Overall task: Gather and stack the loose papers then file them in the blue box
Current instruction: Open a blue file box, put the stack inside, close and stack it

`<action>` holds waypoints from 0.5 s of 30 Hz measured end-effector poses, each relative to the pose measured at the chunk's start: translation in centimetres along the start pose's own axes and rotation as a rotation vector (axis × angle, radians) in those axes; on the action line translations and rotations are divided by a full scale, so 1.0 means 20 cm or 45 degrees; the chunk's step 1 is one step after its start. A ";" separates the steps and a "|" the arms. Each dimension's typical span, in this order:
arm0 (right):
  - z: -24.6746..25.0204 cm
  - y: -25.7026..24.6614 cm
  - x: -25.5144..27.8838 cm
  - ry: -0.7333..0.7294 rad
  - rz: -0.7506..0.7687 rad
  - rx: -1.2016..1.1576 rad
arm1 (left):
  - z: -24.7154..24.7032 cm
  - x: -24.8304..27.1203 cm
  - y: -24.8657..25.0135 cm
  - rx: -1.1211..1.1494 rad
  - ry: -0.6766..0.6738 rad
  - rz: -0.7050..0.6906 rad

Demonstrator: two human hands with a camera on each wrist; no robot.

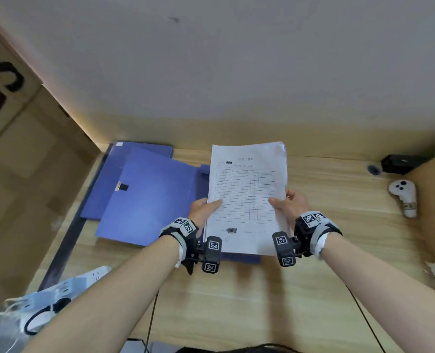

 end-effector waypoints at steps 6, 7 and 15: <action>-0.40 0.01 -0.01 -0.072 -0.004 0.037 | 0.33 0.02 -0.02 0.047 -0.001 0.092; -0.45 0.01 -0.01 -0.080 0.001 0.048 | 0.40 0.01 -0.03 0.028 0.015 0.079; -0.68 0.10 -0.01 -0.062 0.035 0.191 | 0.80 -0.05 0.12 -0.296 0.221 -0.130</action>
Point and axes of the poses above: each hand's wrist, its own x-axis away from the middle knuckle, its own z-axis out of the back of the hand, y = z × x, the point moved 9 cm from there along -x, towards the middle knuckle, and after that the axes turned 9 degrees about x, right-handed, at the moved point
